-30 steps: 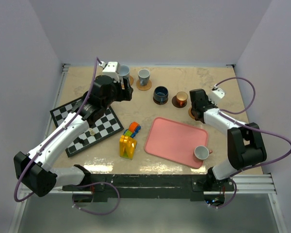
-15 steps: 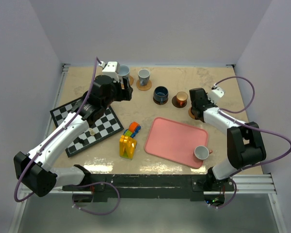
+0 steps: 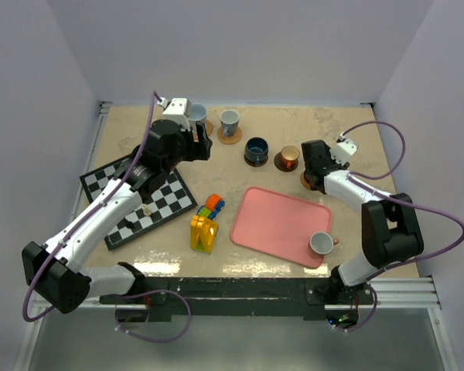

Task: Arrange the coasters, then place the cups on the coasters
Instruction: Place the cup on the coaster, then pick up the cup from the tray, then place the cup on the tray.

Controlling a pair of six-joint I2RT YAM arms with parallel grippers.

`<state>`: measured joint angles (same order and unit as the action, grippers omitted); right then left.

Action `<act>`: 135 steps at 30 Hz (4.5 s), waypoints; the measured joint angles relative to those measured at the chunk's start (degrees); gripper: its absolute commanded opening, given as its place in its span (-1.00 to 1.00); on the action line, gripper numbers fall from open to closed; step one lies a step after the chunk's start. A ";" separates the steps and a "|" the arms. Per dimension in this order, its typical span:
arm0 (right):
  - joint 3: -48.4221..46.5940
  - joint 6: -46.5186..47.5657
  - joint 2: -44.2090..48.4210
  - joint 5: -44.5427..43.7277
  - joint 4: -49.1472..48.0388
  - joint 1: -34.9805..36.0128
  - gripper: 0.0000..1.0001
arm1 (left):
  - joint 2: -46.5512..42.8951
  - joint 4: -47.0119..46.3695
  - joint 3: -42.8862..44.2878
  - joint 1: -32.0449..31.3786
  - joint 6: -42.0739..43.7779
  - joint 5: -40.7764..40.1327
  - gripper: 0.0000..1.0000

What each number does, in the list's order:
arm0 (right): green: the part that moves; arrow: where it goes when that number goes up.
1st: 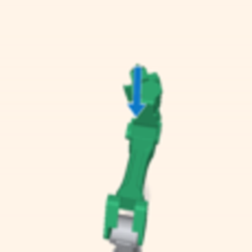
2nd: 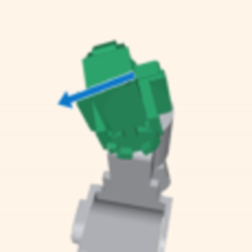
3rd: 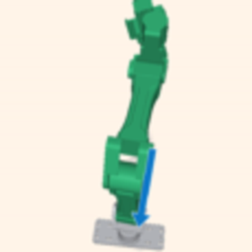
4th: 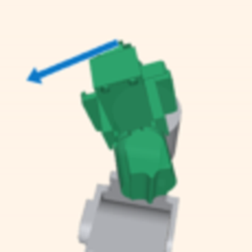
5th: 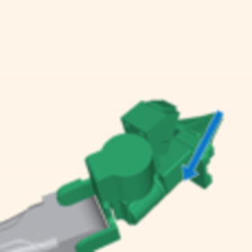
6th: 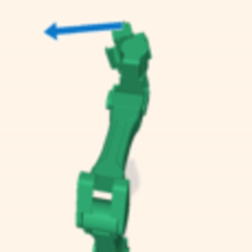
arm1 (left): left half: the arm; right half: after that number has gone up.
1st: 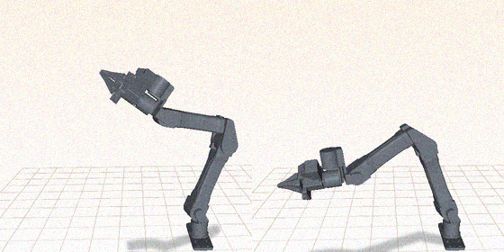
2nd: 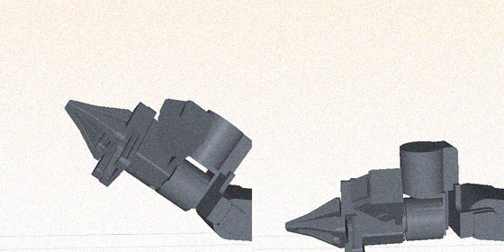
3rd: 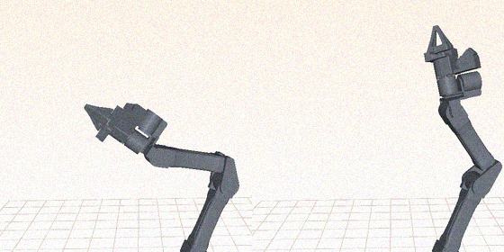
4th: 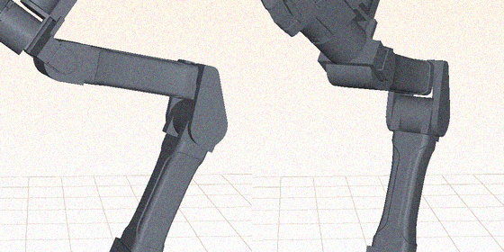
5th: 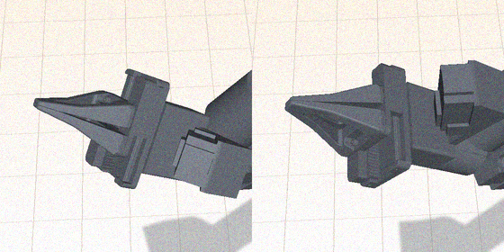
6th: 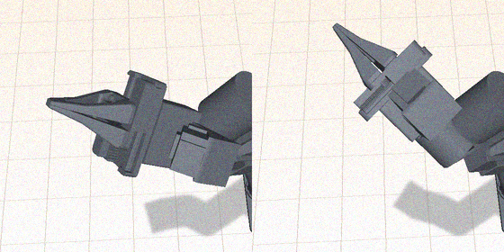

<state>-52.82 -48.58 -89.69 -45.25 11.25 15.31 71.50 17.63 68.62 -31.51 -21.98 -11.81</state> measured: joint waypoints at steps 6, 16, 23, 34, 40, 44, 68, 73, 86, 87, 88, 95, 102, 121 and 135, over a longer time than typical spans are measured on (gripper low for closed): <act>-0.09 0.48 1.42 0.00 1.01 0.00 0.46 | 0.00 -0.07 -0.07 0.00 0.55 0.00 0.50; -0.09 7.85 22.36 3.26 -3.50 0.00 0.79 | 1.92 -0.26 -1.01 -7.10 3.72 -3.78 0.50; -1.75 16.81 33.40 9.01 -5.42 0.00 0.83 | 14.69 -4.37 0.00 -19.21 2.89 2.10 0.53; -9.44 21.81 42.93 10.60 -2.29 0.00 0.83 | 36.30 -4.72 13.00 -32.22 -5.27 14.80 0.55; -9.84 21.90 43.36 12.11 -1.07 0.00 0.83 | 43.23 -4.68 18.97 -34.97 -8.68 18.99 0.55; -9.86 22.05 43.23 13.38 0.66 0.00 0.83 | 46.56 -3.19 21.62 -35.39 -9.88 20.11 0.48; -10.38 24.85 44.81 17.90 2.19 0.00 0.84 | 48.98 9.46 28.70 -35.19 -3.32 16.94 -1.00; -11.67 28.35 42.51 27.74 2.86 0.00 0.75 | 38.93 14.97 23.41 -26.08 4.61 16.00 -1.00; -12.52 34.47 26.21 54.71 8.92 7.78 0.44 | 30.99 25.81 24.09 -7.76 22.49 21.88 -1.00; -12.52 34.80 24.52 55.08 8.98 10.10 0.41 | 31.06 26.34 24.33 -7.78 23.04 22.80 -1.00; -12.52 35.21 22.80 55.58 9.09 11.91 0.38 | 31.19 26.80 24.68 -7.80 23.34 23.61 -1.00; -10.67 37.57 16.94 55.06 9.40 14.47 0.32 | 32.35 27.10 26.97 -8.00 24.15 26.47 -1.00; -7.08 38.60 16.94 54.97 8.50 14.69 0.31 | 33.64 26.38 27.54 -8.00 22.45 28.59 -1.00; -0.90 36.81 16.37 51.95 -1.38 17.49 -0.34 | 35.45 23.47 27.54 -8.07 18.03 29.99 -1.00; 2.78 32.13 16.31 46.82 -0.42 18.51 -0.78 | 31.82 11.43 14.19 -10.62 9.18 28.50 -1.00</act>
<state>-50.04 -16.45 -73.38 1.56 10.83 33.82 103.33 29.06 82.81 -42.13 -12.80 16.69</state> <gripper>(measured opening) 0.063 0.073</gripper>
